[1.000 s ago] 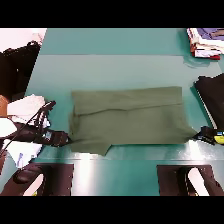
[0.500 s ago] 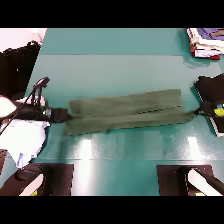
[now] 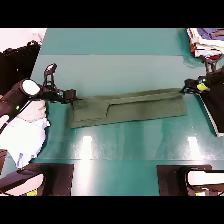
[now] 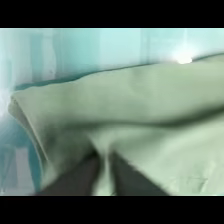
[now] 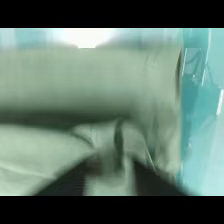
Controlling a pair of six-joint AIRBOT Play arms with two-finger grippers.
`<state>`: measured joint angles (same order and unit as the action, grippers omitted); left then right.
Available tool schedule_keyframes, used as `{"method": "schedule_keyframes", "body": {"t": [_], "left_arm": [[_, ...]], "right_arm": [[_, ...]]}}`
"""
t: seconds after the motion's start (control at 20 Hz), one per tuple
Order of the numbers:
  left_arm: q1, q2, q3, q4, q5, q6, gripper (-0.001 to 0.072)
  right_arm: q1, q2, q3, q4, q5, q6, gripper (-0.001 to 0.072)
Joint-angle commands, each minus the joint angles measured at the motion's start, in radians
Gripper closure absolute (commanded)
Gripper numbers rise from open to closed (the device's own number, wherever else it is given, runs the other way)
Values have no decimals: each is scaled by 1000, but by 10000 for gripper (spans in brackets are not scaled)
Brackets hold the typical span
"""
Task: Fold the shirts.
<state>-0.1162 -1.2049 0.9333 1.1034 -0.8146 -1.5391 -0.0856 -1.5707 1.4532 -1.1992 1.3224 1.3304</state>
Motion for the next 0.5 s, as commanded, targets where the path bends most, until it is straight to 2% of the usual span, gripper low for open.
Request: {"method": "schedule_keyframes", "body": {"t": [0.0, 0.05, 0.2, 0.25, 0.35, 0.45], "left_arm": [[0, -27, 23, 1, 40, 2, 222], [1, -27, 41, 2, 19, 3, 178], [0, -26, 128, 27, -123, 13, 179], [0, -26, 151, 27, -167, 27, 200], [0, -26, 174, 23, -219, 30, 639], [0, -26, 173, 10, -218, 31, 668]], "right_arm": [[-27, -99, 113, 127, 23, 2, 254], [-45, -106, 127, 166, 42, -13, 254], [-114, -101, 129, 183, 135, -61, 254], [-145, -101, 124, 184, 176, -70, 254], [-208, -101, 84, 185, 225, -86, 254], [-264, -101, 6, 187, 218, -119, 253]]}}
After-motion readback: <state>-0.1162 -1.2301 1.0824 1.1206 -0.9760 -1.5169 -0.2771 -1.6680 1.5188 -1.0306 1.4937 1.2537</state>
